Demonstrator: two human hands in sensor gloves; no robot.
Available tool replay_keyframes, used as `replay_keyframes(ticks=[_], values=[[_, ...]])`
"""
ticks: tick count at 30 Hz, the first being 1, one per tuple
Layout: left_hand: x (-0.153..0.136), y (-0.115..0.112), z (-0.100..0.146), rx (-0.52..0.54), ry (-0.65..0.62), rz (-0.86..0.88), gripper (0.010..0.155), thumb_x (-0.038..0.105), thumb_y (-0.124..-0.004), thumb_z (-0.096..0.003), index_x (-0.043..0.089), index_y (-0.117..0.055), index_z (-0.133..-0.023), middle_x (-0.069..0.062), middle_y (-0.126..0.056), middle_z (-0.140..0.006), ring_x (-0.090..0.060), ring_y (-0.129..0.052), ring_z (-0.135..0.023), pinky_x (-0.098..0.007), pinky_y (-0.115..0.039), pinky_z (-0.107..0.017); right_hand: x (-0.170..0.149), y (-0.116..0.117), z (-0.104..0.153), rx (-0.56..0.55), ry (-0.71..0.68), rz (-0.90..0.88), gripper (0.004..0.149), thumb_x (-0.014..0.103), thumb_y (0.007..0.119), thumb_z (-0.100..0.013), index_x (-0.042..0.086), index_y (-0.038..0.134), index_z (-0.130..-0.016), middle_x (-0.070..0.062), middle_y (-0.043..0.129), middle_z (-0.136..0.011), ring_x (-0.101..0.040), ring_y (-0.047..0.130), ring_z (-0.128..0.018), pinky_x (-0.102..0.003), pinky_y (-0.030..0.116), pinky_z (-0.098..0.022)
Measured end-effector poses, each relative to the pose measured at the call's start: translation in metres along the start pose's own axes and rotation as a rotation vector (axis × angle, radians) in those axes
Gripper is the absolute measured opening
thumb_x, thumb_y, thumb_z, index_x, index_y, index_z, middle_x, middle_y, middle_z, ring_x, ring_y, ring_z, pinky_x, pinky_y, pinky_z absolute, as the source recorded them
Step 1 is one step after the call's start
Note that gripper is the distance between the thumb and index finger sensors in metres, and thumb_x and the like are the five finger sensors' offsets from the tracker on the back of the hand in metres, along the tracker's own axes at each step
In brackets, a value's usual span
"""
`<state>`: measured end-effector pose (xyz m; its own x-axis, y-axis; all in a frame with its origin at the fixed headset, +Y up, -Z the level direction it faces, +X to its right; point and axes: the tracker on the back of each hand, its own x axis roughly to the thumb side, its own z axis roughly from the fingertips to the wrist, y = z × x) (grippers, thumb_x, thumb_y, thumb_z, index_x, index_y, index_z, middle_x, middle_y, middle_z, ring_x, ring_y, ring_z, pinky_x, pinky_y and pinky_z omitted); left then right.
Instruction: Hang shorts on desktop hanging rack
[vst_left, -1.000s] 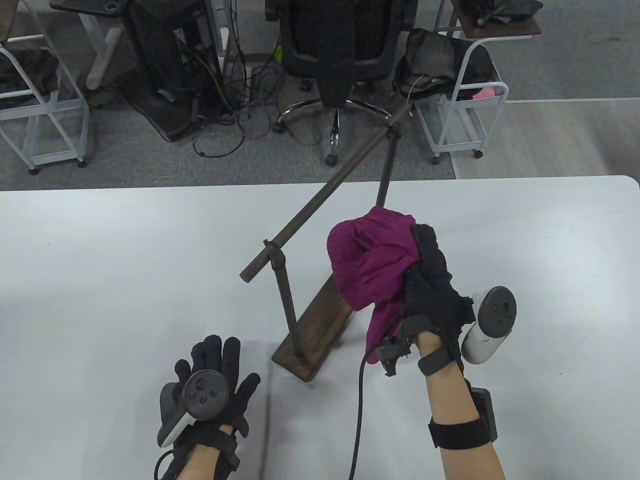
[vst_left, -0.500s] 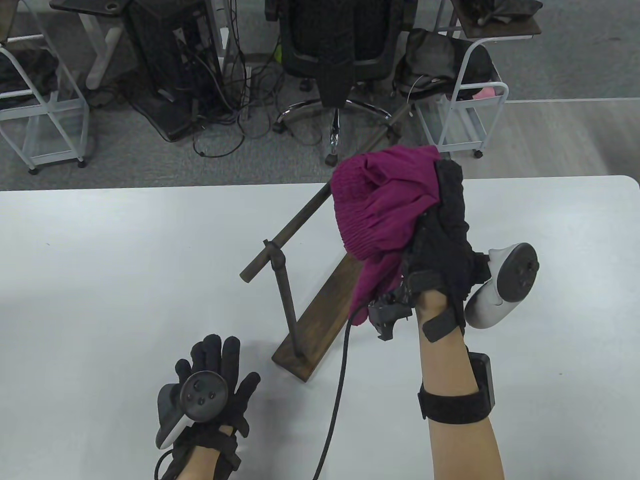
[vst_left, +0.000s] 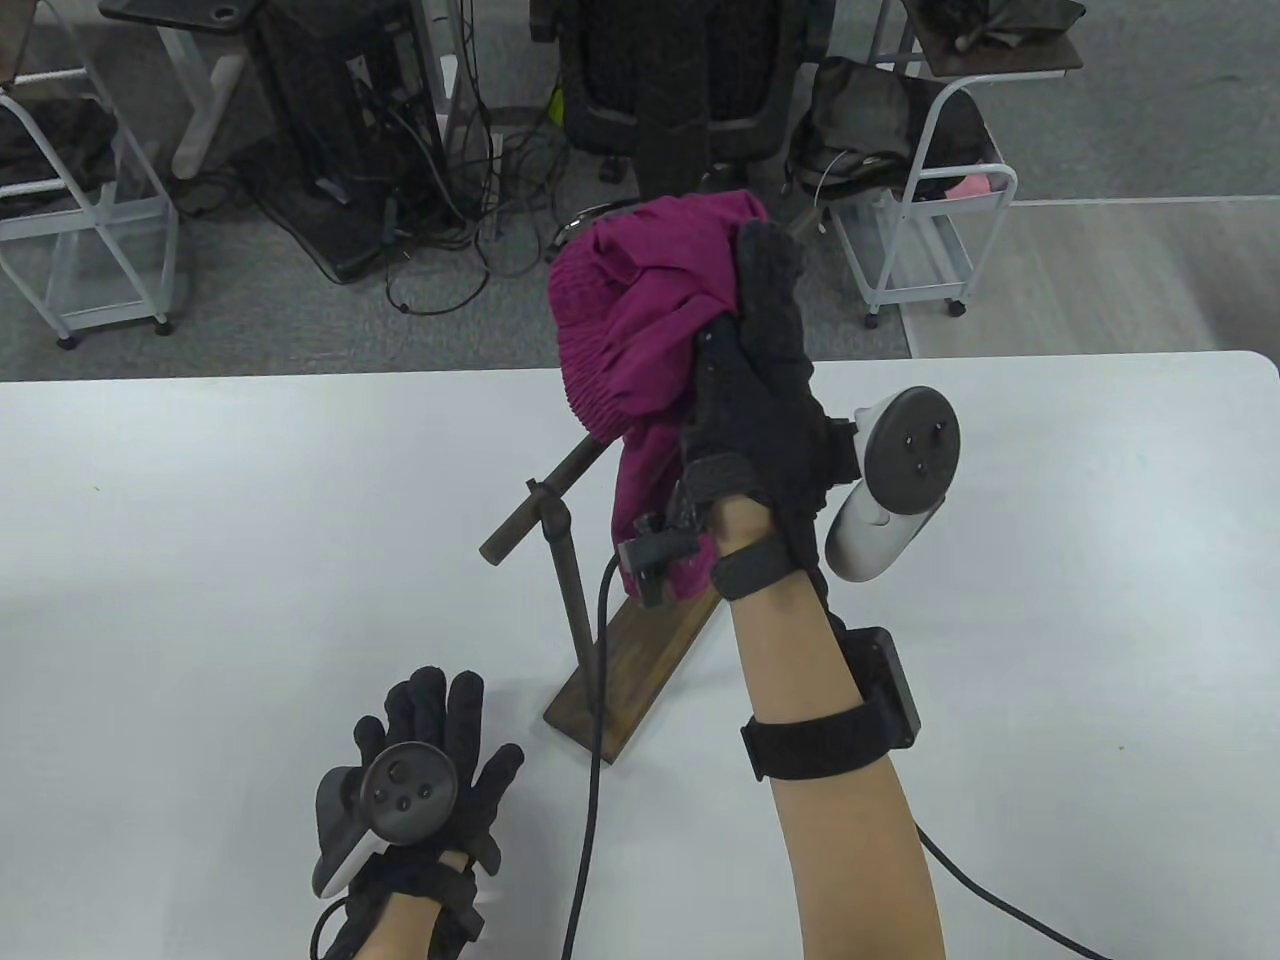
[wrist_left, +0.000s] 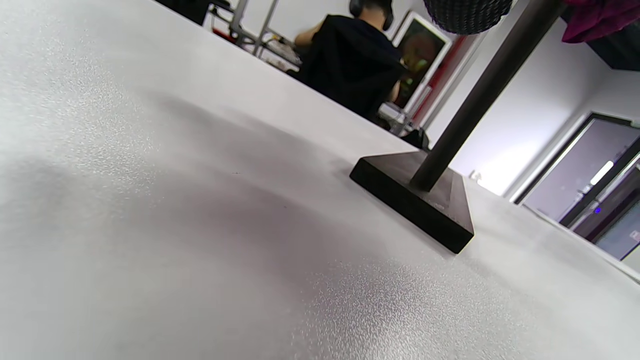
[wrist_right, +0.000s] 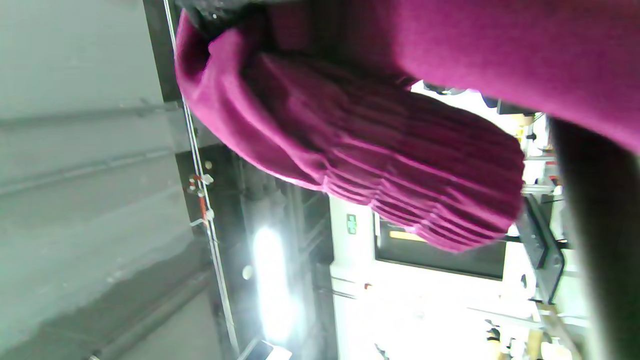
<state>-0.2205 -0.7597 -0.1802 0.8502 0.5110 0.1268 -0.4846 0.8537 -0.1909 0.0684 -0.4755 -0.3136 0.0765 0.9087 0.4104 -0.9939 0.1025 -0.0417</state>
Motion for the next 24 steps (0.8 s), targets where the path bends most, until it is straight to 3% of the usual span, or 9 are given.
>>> replay_keyframes(ticks=[6,8,10,17,21,24], values=[[0.0,0.0,0.0,0.006,-0.005,0.001,0.079,0.051,-0.058,-0.0611,0.008,-0.021,-0.116,-0.032,-0.006,-0.115,-0.06,-0.011,-0.106,-0.08,-0.006,-0.067,-0.004,0.006,-0.003,0.058,-0.012,0.3,0.053,0.034,0.065,-0.067,0.032,0.036,-0.111,-0.008,0.041,-0.116,-0.029,0.053,-0.103,-0.048,0.039,-0.083],[0.001,0.0,0.0,0.0,-0.008,0.001,0.079,0.052,-0.057,-0.0612,0.008,-0.021,-0.116,-0.032,-0.006,-0.115,-0.06,-0.011,-0.106,-0.08,-0.006,-0.067,-0.002,0.008,-0.002,0.091,-0.001,0.519,0.053,0.034,0.065,-0.066,0.031,0.038,-0.111,-0.009,0.043,-0.115,-0.03,0.054,-0.102,-0.048,0.039,-0.082],[0.001,-0.001,-0.001,-0.005,-0.009,0.0,0.079,0.052,-0.057,-0.0612,0.008,-0.021,-0.116,-0.032,-0.006,-0.115,-0.06,-0.011,-0.106,-0.08,-0.006,-0.067,-0.001,0.009,0.0,0.101,0.006,0.631,0.052,0.035,0.066,-0.066,0.031,0.04,-0.111,-0.009,0.042,-0.116,-0.031,0.052,-0.103,-0.049,0.037,-0.083],[0.001,0.0,0.0,0.0,-0.013,0.004,0.079,0.051,-0.057,-0.0611,0.008,-0.021,-0.116,-0.032,-0.006,-0.115,-0.06,-0.011,-0.106,-0.08,-0.006,-0.067,-0.002,0.015,0.005,0.173,-0.018,0.757,0.048,0.034,0.067,-0.065,0.031,0.048,-0.109,-0.009,0.04,-0.117,-0.033,0.044,-0.106,-0.051,0.03,-0.084],[0.002,-0.001,0.001,-0.002,-0.015,0.007,0.079,0.051,-0.057,-0.0611,0.008,-0.021,-0.116,-0.032,-0.006,-0.115,-0.06,-0.011,-0.106,-0.08,-0.006,-0.067,-0.002,0.015,0.004,0.289,0.019,0.778,0.052,0.045,0.065,-0.063,0.029,0.05,-0.111,-0.012,0.026,-0.121,-0.038,0.026,-0.111,-0.057,0.013,-0.084],[0.002,0.0,0.001,-0.001,-0.018,0.009,0.079,0.051,-0.057,-0.0611,0.008,-0.021,-0.116,-0.032,-0.006,-0.115,-0.06,-0.011,-0.106,-0.08,-0.006,-0.067,-0.003,0.013,0.005,0.309,0.023,0.798,0.055,0.051,0.063,-0.062,0.032,0.049,-0.112,-0.01,0.021,-0.122,-0.038,0.019,-0.112,-0.058,0.006,-0.083]])
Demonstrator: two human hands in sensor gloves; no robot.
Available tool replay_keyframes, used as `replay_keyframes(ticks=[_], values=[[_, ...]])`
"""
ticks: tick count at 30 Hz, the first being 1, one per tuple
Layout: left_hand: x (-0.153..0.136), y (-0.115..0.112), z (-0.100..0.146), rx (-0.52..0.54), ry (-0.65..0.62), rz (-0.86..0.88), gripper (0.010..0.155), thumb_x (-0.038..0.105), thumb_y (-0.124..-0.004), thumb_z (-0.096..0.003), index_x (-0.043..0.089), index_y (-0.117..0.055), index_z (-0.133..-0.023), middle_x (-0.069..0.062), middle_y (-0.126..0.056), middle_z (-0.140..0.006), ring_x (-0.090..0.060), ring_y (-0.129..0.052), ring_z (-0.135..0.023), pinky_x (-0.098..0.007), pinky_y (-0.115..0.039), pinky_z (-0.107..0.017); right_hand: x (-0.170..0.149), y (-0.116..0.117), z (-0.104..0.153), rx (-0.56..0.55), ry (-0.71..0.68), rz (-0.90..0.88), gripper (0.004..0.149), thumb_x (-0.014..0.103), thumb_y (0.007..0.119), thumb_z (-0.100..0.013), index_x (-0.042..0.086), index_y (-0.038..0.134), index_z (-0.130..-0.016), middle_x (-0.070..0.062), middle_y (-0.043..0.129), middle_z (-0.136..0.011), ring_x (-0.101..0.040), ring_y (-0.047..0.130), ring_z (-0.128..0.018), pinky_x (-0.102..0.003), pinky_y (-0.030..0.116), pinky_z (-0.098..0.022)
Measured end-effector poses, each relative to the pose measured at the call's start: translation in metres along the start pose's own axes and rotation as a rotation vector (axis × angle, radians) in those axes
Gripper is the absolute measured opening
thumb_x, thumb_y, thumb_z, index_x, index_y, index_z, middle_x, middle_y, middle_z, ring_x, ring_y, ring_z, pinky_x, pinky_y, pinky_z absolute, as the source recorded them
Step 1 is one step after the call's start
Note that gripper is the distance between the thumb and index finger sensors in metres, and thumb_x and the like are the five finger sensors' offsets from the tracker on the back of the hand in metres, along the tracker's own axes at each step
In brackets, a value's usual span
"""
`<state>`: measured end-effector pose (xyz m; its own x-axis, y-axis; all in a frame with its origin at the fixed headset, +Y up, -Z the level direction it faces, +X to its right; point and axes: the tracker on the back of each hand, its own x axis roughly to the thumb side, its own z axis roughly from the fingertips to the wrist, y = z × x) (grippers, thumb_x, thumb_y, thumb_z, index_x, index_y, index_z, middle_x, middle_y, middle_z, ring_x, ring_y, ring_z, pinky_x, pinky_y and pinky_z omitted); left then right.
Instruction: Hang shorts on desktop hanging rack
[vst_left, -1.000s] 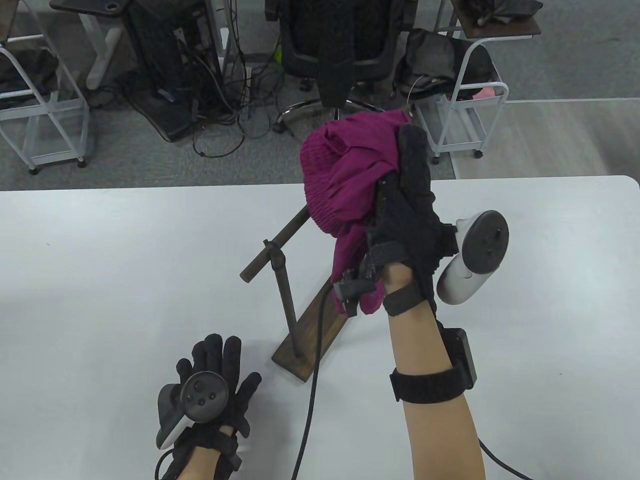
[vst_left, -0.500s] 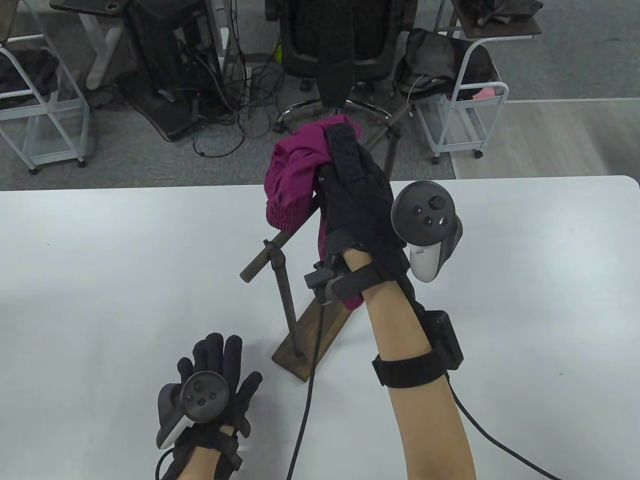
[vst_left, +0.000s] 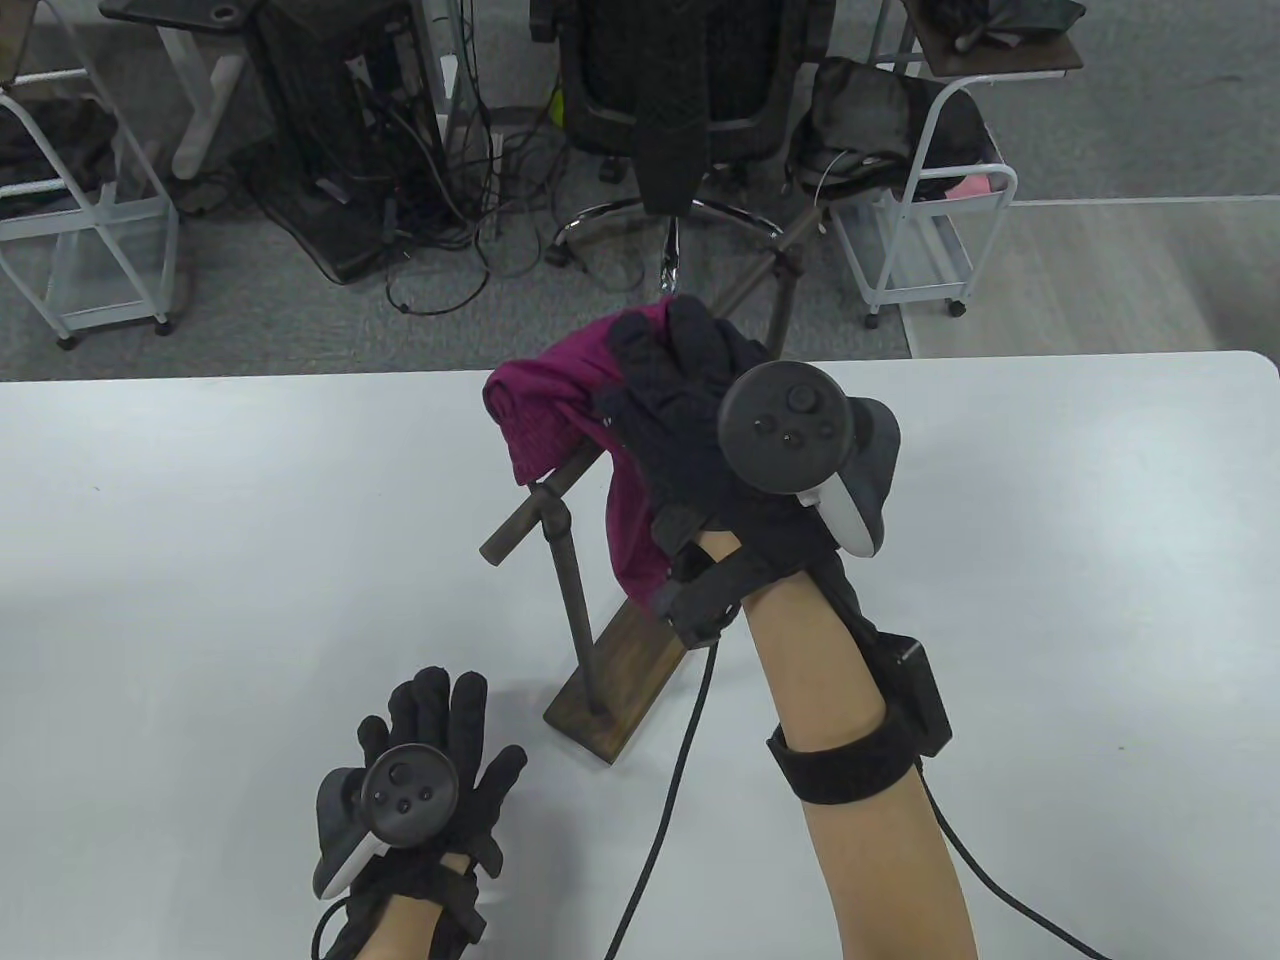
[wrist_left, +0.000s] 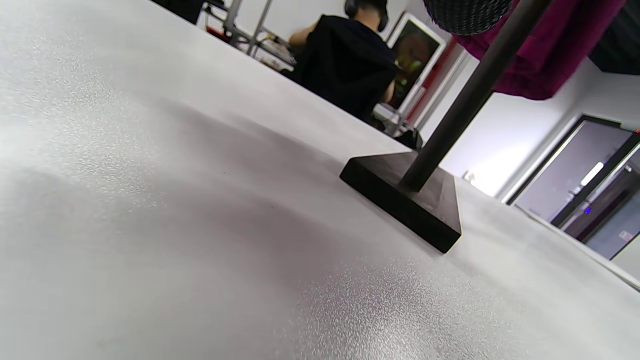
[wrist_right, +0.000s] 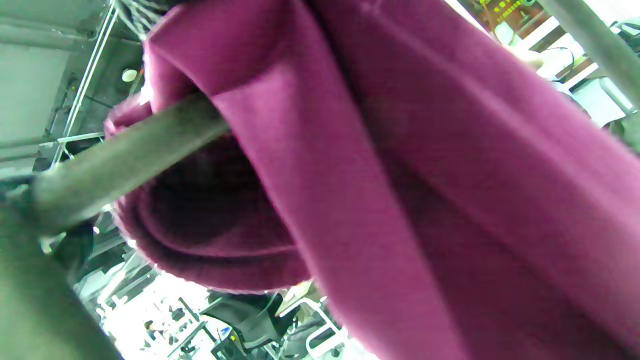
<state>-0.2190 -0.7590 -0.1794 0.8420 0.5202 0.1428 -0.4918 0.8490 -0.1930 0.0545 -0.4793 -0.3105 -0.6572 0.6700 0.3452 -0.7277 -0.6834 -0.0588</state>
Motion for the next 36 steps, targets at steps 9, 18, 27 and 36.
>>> replay_keyframes(ticks=[9,18,27,36], values=[[0.0,0.0,0.0,0.001,-0.001,0.001,0.079,0.051,-0.057,-0.0612,0.008,-0.021,-0.116,-0.032,-0.006,-0.115,-0.06,-0.011,-0.106,-0.08,-0.006,-0.067,-0.01,0.002,0.015,0.006,-0.06,-0.01,0.063,0.06,0.059,-0.059,0.039,0.037,-0.114,-0.005,0.004,-0.123,-0.034,0.001,-0.114,-0.059,-0.003,-0.081],[0.0,0.002,0.0,0.011,0.001,0.004,0.079,0.052,-0.057,-0.0612,0.009,-0.019,-0.116,-0.032,-0.005,-0.115,-0.06,-0.01,-0.106,-0.08,-0.005,-0.067,-0.057,0.004,0.063,0.005,0.001,0.113,0.073,0.066,0.054,-0.056,0.044,0.013,-0.112,0.003,-0.017,-0.117,-0.024,-0.023,-0.11,-0.059,-0.017,-0.075],[0.0,0.004,0.0,0.015,0.0,0.011,0.08,0.052,-0.057,-0.061,0.01,-0.018,-0.116,-0.031,-0.004,-0.115,-0.059,-0.009,-0.107,-0.08,-0.005,-0.067,-0.12,0.024,0.108,0.038,0.109,0.183,0.076,0.068,0.055,-0.055,0.045,0.006,-0.109,0.005,-0.02,-0.115,-0.023,-0.027,-0.107,-0.059,-0.02,-0.072],[0.0,0.005,0.002,0.024,-0.001,0.006,0.08,0.052,-0.057,-0.0611,0.01,-0.017,-0.116,-0.031,-0.004,-0.115,-0.059,-0.008,-0.107,-0.08,-0.004,-0.067,-0.156,0.034,0.141,0.068,0.195,0.234,0.079,0.069,0.055,-0.054,0.044,0.004,-0.109,0.005,-0.022,-0.114,-0.022,-0.028,-0.106,-0.059,-0.021,-0.071]])
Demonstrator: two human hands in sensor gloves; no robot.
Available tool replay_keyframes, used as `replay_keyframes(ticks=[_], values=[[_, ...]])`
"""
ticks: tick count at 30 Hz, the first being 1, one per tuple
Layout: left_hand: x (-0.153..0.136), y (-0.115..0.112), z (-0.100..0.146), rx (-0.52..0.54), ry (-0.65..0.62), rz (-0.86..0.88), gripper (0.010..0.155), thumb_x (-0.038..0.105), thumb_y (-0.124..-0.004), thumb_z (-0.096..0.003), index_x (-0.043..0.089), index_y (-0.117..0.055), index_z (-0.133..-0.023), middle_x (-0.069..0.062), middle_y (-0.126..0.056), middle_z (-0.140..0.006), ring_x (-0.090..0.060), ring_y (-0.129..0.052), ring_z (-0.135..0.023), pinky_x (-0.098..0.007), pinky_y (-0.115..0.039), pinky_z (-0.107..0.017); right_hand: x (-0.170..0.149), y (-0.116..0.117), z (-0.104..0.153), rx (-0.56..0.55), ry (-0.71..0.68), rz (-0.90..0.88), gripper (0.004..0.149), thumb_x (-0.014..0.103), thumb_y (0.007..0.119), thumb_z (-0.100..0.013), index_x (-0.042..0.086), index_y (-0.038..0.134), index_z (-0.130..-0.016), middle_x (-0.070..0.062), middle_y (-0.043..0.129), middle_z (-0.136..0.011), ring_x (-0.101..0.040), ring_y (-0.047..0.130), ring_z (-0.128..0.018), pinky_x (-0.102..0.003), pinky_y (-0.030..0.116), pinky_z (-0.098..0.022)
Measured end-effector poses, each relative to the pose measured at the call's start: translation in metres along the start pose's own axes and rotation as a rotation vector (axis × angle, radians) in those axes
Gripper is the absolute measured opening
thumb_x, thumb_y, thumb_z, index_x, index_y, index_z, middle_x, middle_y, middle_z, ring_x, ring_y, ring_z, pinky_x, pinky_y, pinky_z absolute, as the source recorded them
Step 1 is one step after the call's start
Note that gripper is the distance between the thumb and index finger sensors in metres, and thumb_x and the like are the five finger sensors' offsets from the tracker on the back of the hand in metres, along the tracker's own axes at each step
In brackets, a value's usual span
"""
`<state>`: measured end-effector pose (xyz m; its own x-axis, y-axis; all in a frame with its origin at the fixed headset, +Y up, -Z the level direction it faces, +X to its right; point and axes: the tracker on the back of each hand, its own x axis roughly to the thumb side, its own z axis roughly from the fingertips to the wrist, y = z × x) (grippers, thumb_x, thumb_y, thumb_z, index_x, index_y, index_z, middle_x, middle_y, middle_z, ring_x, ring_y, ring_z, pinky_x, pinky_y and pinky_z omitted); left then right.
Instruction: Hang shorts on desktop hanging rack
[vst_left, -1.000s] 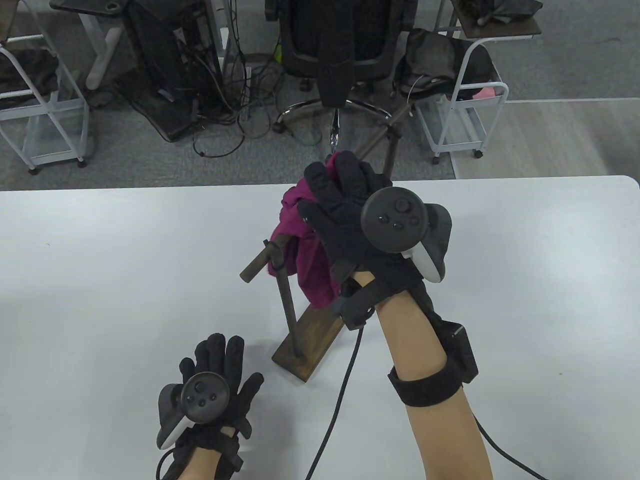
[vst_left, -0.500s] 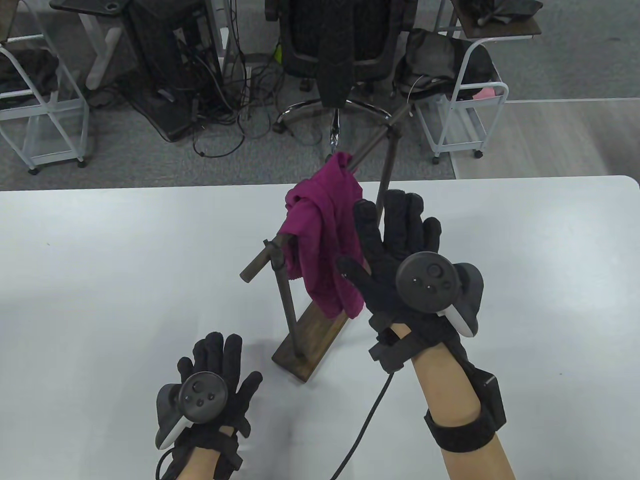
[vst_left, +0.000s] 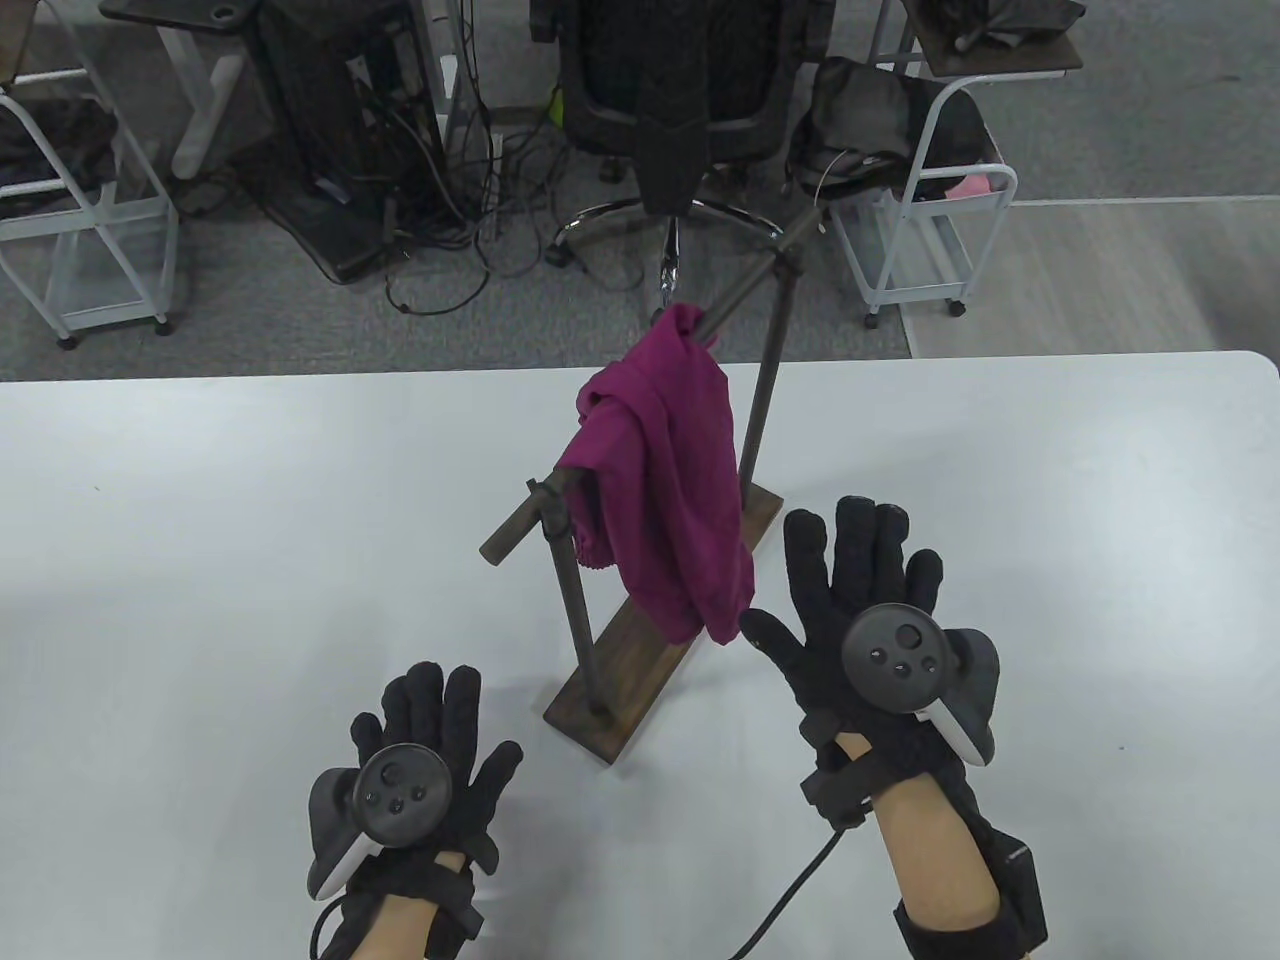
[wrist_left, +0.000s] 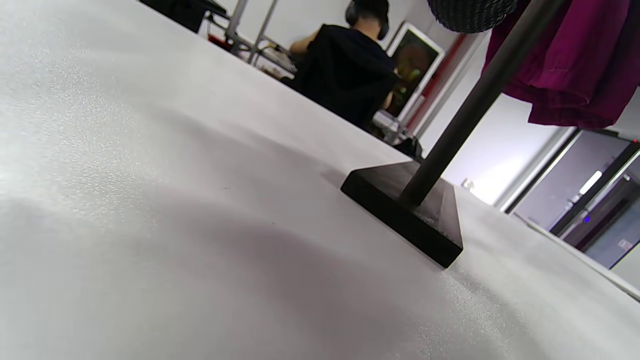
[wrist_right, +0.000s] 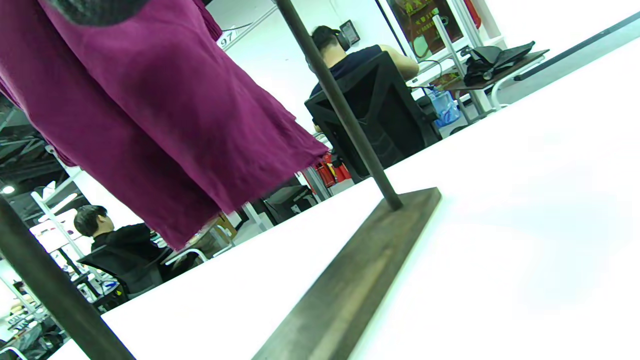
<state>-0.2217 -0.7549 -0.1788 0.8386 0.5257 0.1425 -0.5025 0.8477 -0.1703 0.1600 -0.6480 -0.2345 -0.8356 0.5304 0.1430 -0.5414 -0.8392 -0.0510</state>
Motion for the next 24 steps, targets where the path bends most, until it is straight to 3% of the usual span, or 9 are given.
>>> replay_keyframes(ticks=[24], values=[[0.001,0.001,0.002,0.003,0.011,-0.032,0.08,0.053,-0.057,-0.061,0.011,-0.017,-0.116,-0.031,-0.003,-0.115,-0.059,-0.008,-0.107,-0.08,-0.004,-0.067,-0.061,0.046,0.047,0.172,0.208,0.085,0.081,0.07,0.053,-0.053,0.045,-0.005,-0.103,0.007,-0.029,-0.108,-0.023,-0.031,-0.103,-0.061,-0.021,-0.07]])
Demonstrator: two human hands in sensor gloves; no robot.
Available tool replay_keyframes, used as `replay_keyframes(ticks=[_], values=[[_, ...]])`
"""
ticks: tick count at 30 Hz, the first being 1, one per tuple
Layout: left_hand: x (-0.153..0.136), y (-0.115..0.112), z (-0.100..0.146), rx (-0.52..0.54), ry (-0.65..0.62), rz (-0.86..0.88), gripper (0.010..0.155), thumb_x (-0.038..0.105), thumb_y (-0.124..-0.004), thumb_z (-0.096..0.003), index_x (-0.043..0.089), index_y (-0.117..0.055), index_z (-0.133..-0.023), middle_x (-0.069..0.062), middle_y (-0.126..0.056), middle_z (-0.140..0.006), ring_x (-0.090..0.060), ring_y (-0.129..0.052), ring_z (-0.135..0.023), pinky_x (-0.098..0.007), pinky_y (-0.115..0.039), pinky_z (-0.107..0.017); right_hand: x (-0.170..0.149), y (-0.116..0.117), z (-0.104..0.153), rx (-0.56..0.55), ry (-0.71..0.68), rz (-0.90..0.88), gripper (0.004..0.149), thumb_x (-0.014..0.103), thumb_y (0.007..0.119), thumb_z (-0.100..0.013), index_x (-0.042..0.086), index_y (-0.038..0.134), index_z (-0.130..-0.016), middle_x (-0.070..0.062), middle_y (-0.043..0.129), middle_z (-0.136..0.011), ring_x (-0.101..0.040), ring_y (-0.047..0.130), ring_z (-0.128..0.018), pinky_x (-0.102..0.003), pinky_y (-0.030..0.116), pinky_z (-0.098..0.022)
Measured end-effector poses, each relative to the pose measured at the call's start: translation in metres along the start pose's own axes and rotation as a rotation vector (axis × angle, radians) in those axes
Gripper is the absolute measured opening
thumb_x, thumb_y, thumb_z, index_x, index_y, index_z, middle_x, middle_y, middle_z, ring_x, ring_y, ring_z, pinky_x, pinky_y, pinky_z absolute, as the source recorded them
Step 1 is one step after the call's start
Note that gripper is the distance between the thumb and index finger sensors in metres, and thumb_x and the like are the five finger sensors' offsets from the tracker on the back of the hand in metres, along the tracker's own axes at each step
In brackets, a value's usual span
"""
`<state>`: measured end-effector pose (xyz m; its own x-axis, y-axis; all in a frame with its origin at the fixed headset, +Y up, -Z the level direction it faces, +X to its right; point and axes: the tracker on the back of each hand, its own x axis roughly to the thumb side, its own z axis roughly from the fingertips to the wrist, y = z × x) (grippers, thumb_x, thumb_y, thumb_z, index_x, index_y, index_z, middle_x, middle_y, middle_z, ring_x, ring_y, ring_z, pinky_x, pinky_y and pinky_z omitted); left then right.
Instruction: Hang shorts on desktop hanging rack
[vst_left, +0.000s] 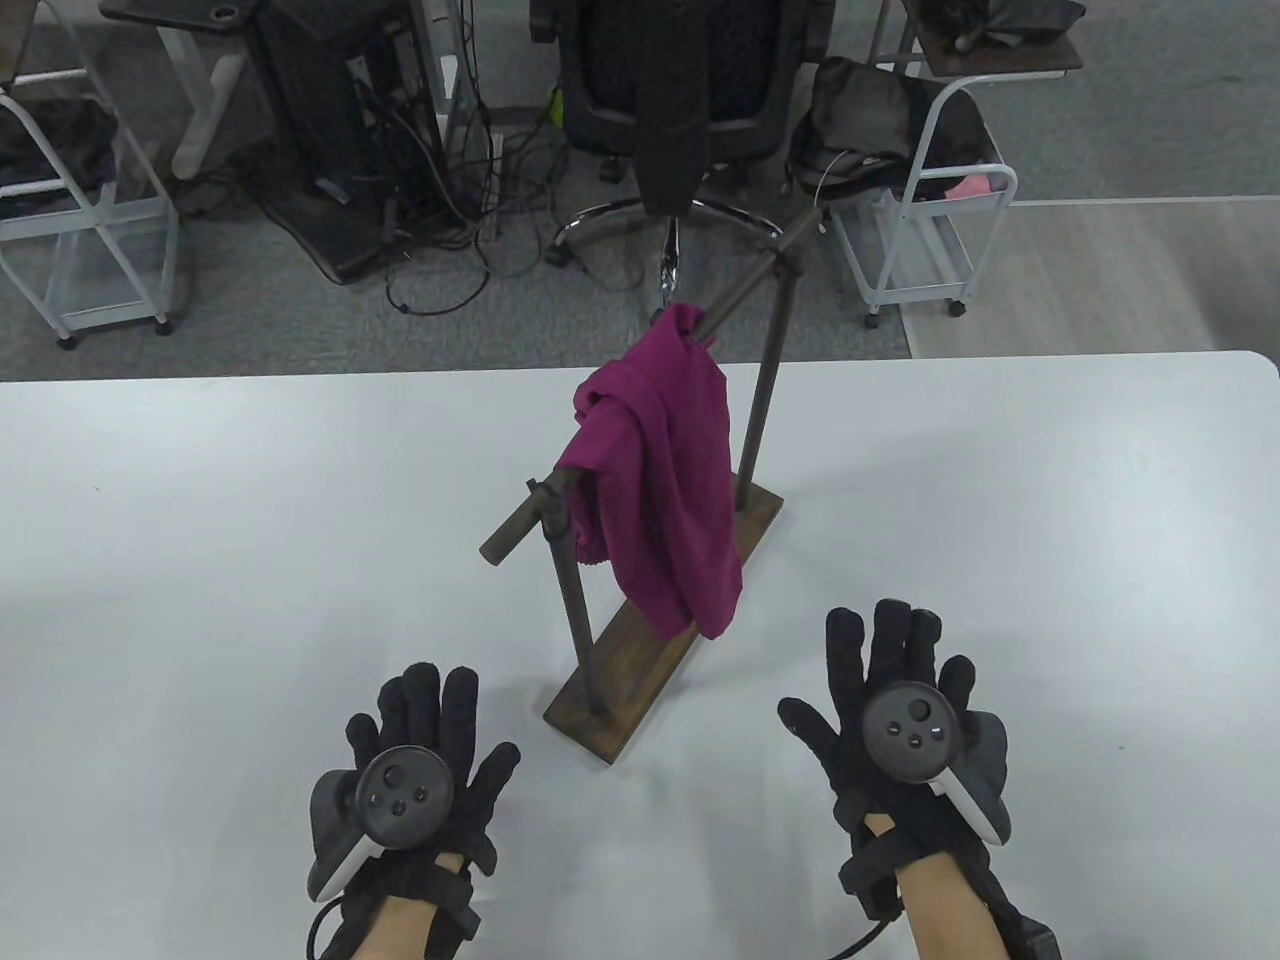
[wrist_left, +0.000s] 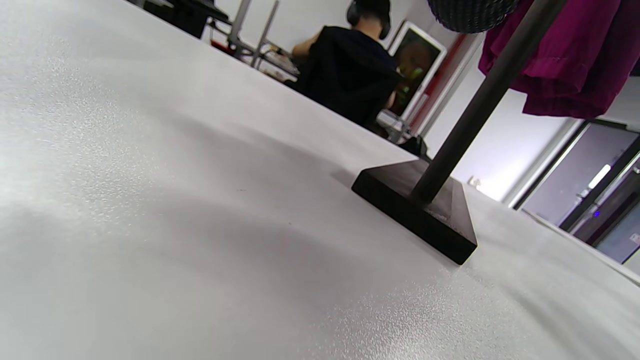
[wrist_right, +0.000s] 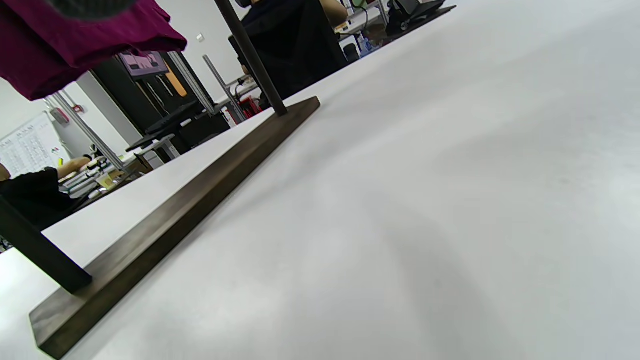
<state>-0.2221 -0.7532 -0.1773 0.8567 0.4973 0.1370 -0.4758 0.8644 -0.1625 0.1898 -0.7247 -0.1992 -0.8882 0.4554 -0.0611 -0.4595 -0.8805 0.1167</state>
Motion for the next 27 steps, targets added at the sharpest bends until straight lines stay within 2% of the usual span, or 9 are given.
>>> replay_keyframes(ticks=[11,27], values=[[-0.002,-0.001,-0.001,-0.012,0.015,-0.001,0.08,0.053,-0.057,-0.0609,0.011,-0.018,-0.116,-0.031,-0.003,-0.115,-0.059,-0.008,-0.107,-0.08,-0.004,-0.067,-0.001,0.018,0.0,0.127,0.051,0.085,0.083,0.07,0.052,-0.052,0.044,-0.011,-0.099,0.004,-0.033,-0.104,-0.025,-0.033,-0.101,-0.063,-0.02,-0.067],[0.0,-0.005,-0.002,-0.034,0.028,-0.042,0.08,0.052,-0.057,-0.0609,0.01,-0.018,-0.116,-0.031,-0.003,-0.115,-0.059,-0.008,-0.107,-0.08,-0.004,-0.067,-0.004,0.031,-0.006,0.214,0.127,0.153,0.083,0.069,0.051,-0.052,0.043,-0.013,-0.097,0.004,-0.034,-0.104,-0.025,-0.036,-0.099,-0.063,-0.023,-0.065]])
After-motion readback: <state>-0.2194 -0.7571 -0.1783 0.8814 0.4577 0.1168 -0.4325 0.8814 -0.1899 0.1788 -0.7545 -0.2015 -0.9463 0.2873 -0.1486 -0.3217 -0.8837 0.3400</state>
